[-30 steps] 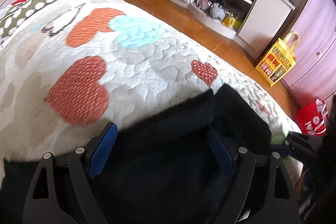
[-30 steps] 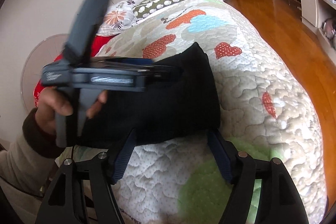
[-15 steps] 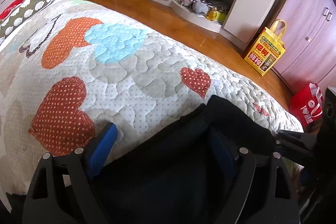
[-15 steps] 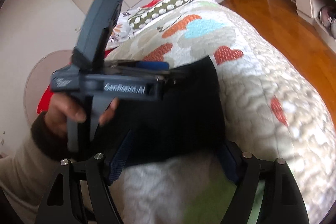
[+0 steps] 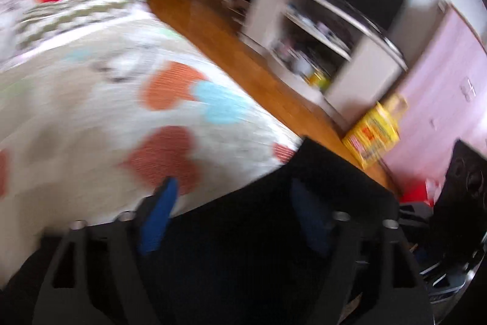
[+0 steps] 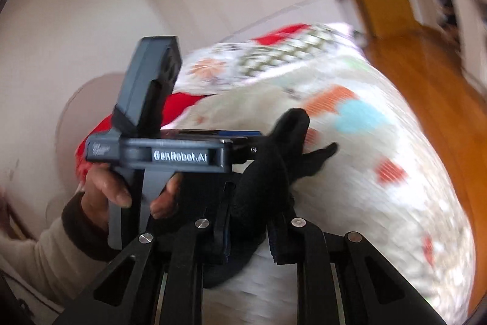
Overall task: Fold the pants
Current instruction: 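Fold the pants over again and lay them on the quilt with both grippers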
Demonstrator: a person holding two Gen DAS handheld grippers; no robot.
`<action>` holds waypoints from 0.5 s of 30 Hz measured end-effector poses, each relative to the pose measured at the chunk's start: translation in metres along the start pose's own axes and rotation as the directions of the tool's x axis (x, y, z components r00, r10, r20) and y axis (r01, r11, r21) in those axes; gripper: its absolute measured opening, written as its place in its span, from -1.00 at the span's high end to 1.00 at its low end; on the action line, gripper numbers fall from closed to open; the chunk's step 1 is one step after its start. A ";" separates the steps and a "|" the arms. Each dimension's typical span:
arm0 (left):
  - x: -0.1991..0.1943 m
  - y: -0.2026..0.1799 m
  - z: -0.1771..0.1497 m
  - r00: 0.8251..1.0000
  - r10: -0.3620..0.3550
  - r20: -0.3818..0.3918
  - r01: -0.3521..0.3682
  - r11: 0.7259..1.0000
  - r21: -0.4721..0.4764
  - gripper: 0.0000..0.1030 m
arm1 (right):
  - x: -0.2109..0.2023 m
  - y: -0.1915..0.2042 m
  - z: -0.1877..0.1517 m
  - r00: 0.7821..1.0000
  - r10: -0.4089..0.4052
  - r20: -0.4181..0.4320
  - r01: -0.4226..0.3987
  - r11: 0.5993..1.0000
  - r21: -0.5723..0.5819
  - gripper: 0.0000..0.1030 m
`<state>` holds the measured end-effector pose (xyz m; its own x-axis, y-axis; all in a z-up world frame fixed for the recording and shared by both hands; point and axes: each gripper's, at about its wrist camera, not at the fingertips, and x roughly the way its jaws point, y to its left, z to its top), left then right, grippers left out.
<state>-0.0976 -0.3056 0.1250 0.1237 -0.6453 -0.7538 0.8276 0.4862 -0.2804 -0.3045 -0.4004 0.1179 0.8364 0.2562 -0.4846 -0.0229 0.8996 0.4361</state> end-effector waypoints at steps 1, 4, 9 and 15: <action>-0.021 0.016 -0.006 0.999 0.017 0.029 -0.015 0.999 -0.045 -0.58 | 0.006 0.015 0.004 1.000 0.025 -0.009 -0.025 0.999 -0.042 0.65; -0.069 0.061 -0.031 0.995 0.075 0.070 -0.060 0.980 -0.192 -0.64 | 0.037 0.059 0.008 0.993 0.099 -0.062 -0.107 0.984 -0.145 0.64; -0.117 0.117 -0.093 0.974 0.221 0.057 -0.185 0.911 -0.369 -0.64 | 0.137 0.102 -0.028 0.945 0.182 -0.272 -0.222 0.967 -0.124 0.32; -0.123 0.127 -0.134 0.972 0.234 0.036 -0.195 0.878 -0.437 -0.64 | 0.130 0.098 -0.032 0.886 0.302 -0.353 -0.328 0.945 -0.016 0.01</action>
<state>-0.0817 -0.0856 0.1023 0.3335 -0.5349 -0.7763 0.4638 0.8100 -0.3588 -0.2151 -0.2682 0.0734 0.5403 0.6232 -0.5654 -0.3046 0.7712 0.5590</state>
